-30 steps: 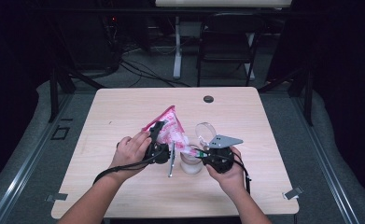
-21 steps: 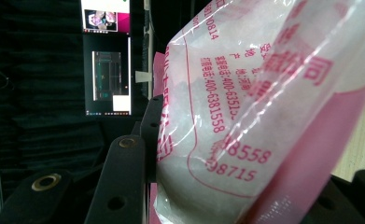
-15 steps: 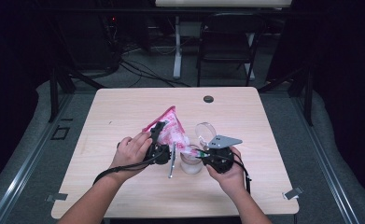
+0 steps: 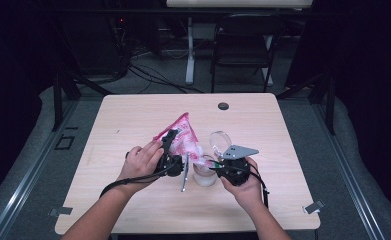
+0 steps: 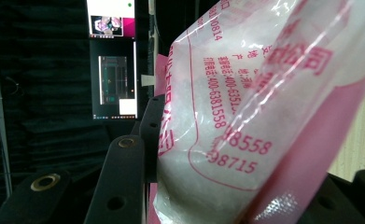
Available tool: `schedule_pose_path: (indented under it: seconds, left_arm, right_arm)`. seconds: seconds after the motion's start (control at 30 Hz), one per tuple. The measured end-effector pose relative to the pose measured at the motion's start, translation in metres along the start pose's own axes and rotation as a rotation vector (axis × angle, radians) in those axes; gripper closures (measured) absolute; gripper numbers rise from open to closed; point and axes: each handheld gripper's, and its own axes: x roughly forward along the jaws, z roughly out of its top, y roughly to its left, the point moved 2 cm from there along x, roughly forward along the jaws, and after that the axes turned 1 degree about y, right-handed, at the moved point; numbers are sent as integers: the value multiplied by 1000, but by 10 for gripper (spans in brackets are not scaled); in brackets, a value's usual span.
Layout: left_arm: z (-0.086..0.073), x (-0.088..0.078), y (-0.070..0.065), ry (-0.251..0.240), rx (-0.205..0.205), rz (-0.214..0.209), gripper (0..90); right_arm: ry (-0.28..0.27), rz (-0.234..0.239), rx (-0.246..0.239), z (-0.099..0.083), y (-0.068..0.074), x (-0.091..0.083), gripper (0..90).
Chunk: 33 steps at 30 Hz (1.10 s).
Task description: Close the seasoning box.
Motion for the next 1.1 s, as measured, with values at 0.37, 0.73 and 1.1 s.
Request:
schedule_pose_path:
  seconds: [0.37,0.73,1.1]
  left_arm:
    - [1,0,0,-12,-2,6,641]
    - [3,0,0,-6,7,4,641]
    - [3,0,0,-20,-1,12,640]
  right_arm:
    - [1,-2,2,0,0,0,900]
    - [7,-10,7,-1,-2,0,900]
    - [11,-17,2,-2,-2,1,900]
